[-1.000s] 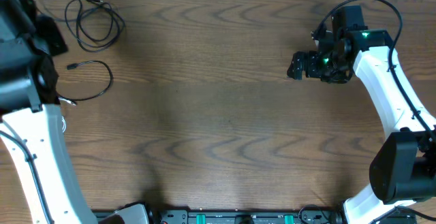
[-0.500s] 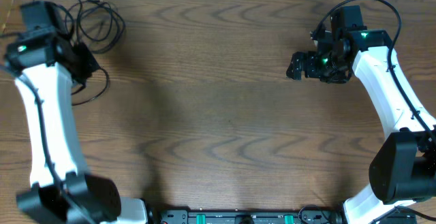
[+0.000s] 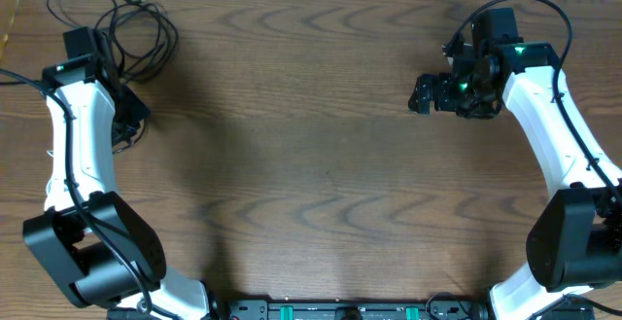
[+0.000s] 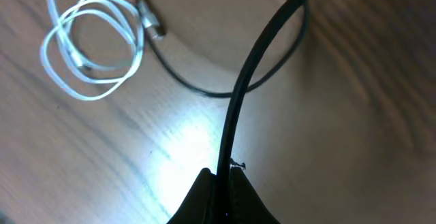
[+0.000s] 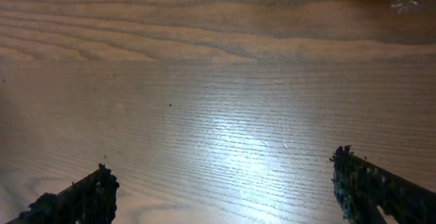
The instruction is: Untangle cables
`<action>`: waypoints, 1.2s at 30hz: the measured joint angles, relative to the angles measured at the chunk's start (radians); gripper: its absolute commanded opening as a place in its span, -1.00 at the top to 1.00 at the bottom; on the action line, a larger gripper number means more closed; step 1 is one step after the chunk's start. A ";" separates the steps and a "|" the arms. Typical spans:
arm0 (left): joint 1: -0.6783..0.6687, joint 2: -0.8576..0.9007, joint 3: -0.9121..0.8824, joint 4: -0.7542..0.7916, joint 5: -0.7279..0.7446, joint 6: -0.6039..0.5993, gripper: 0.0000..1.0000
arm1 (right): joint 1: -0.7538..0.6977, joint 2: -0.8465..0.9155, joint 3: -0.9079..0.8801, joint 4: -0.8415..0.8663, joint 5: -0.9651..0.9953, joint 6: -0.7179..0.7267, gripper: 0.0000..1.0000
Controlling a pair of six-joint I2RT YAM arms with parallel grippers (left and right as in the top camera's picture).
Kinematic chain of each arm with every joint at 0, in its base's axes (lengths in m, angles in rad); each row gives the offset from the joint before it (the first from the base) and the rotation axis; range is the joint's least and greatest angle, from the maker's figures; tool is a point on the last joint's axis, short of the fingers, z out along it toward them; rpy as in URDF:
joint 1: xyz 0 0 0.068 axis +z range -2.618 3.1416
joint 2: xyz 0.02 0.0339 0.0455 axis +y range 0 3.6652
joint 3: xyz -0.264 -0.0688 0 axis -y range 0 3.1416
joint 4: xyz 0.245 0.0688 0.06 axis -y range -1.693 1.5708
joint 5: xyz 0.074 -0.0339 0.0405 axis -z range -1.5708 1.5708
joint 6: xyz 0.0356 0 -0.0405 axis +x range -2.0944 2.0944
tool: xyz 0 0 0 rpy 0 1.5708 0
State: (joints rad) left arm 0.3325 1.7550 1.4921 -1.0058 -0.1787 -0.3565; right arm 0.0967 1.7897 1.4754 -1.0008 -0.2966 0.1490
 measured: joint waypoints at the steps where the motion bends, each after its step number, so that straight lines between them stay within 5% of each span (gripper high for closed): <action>1: 0.000 -0.005 -0.001 0.011 0.024 0.013 0.85 | 0.000 0.000 0.000 0.000 0.000 0.000 -0.99; 12: 0.012 -0.306 -0.003 0.050 0.197 0.092 0.85 | 0.000 0.000 0.000 0.001 0.000 0.000 -0.98; 22: 0.128 -0.383 -0.073 -0.045 0.122 -0.008 0.85 | 0.000 0.000 0.000 0.008 0.000 0.000 -0.99; 34: 0.211 -0.363 -0.465 0.311 0.067 -0.142 0.83 | 0.000 0.000 0.000 0.018 0.000 0.000 -0.98; 36: 0.211 -0.353 -0.491 0.364 0.045 -0.144 0.66 | 0.000 0.000 0.000 0.018 0.000 0.000 -0.99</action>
State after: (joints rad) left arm 0.5430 1.4021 1.0016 -0.6418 -0.1341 -0.5007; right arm 0.0967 1.7897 1.4750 -0.9825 -0.2966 0.1490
